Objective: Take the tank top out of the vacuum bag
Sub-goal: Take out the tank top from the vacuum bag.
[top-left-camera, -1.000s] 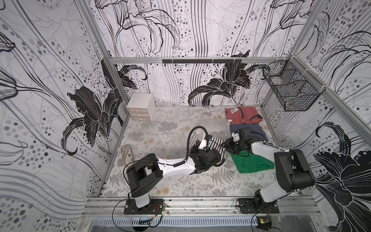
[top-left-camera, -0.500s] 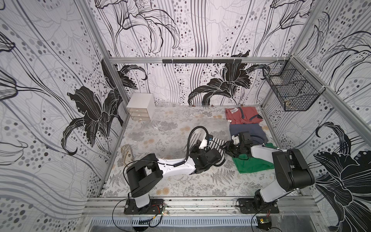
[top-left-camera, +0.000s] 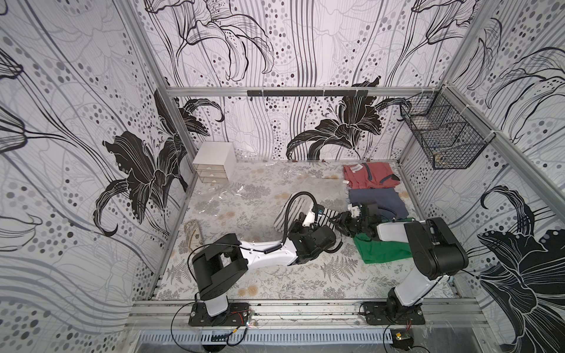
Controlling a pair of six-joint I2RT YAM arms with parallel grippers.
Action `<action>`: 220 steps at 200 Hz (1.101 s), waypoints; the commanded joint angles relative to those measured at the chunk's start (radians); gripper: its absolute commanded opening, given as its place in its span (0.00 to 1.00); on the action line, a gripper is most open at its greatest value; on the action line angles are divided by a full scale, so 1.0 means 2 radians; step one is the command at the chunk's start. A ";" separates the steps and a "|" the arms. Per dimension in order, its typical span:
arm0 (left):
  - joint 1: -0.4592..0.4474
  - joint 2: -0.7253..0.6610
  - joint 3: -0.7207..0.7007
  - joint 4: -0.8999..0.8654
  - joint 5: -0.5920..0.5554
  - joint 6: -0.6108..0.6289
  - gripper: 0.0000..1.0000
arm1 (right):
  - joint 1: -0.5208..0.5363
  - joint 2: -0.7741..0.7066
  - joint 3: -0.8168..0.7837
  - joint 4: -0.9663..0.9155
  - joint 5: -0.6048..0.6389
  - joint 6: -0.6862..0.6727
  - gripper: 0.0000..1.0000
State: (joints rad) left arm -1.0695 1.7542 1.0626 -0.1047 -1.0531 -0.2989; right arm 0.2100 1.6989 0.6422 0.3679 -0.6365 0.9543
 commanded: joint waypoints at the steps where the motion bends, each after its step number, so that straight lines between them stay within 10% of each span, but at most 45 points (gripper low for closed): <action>1: 0.002 -0.016 -0.006 0.019 -0.004 0.000 0.00 | 0.008 0.000 -0.011 0.045 -0.005 0.018 0.43; 100: 0.002 -0.026 -0.017 0.028 -0.006 0.006 0.00 | 0.045 0.119 0.008 0.151 -0.018 0.080 0.48; 162: 0.003 -0.016 -0.007 0.020 -0.007 0.004 0.00 | 0.062 0.078 0.049 0.112 0.018 0.085 0.00; 220: 0.015 -0.016 -0.003 -0.004 0.001 -0.013 0.00 | 0.057 -0.011 0.067 0.014 0.029 0.056 0.00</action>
State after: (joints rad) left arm -1.0546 1.7378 1.0424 -0.0990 -1.0485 -0.2943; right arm 0.3313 1.7546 0.7559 0.4896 -0.5961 1.0985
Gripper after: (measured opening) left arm 0.046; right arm 0.082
